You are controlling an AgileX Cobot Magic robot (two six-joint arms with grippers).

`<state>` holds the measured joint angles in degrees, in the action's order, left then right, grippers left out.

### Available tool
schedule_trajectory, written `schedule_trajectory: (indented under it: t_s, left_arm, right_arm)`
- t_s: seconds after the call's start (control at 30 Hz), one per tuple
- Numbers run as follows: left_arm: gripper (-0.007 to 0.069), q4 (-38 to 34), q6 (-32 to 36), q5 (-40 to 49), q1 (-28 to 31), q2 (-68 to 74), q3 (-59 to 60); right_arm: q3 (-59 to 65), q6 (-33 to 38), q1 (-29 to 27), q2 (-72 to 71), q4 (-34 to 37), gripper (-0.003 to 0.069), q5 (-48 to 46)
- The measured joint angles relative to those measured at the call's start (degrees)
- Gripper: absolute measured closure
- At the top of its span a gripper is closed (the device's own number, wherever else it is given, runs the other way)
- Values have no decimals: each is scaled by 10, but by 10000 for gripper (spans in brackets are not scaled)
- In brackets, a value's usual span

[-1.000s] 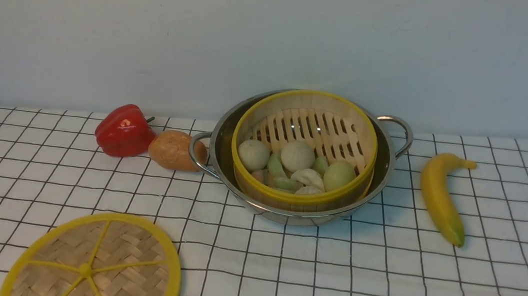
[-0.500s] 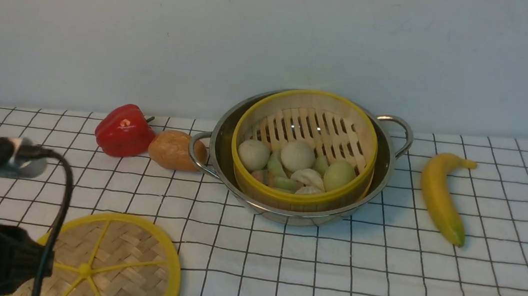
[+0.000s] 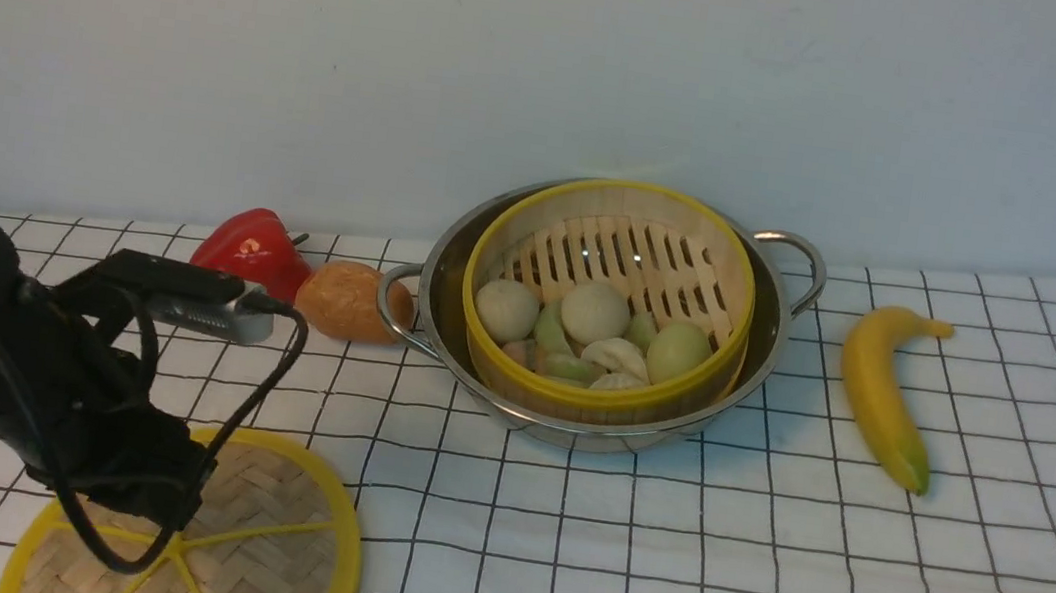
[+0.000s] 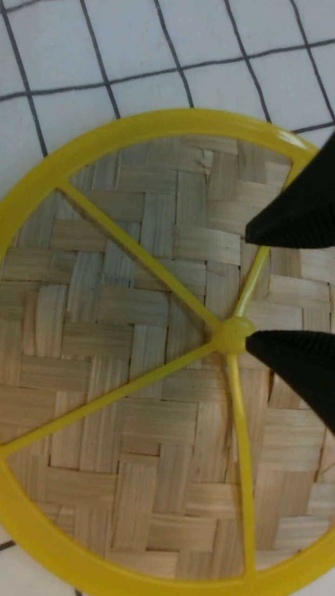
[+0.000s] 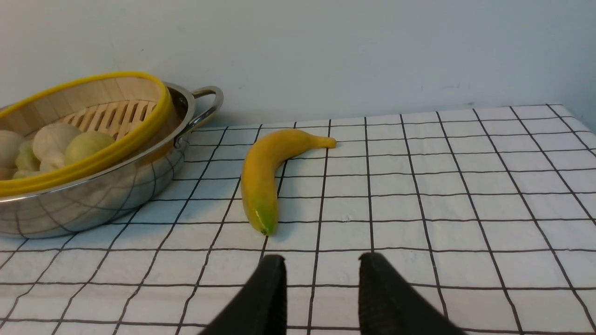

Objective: Place the steamer in the pot on the white tablecloth, and put the lid on the steamer.
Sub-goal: 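Grasp the bamboo steamer lid lying on the table by its centre knob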

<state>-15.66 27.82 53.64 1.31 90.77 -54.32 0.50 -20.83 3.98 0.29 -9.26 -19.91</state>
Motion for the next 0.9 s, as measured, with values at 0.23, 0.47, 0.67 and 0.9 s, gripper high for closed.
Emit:
schedule_trajectory:
  t_s: [0.23, 0.47, 0.67, 0.9]
  left_arm:
    - [307, 26, -27, -12, 0, 55, -1]
    - [276, 28, -28, -47, 0, 89, -4]
    - [467, 20, -29, -38, 0, 93, -11]
    - [508, 34, -44, 91, -1, 72, -76]
  right_arm:
    - [0, 0, 0, 0, 0, 419, 0]
    - [0, 0, 0, 0, 0, 419, 0]
    - [0, 0, 0, 0, 0, 419, 0]
    - [0, 0, 0, 0, 0, 419, 0]
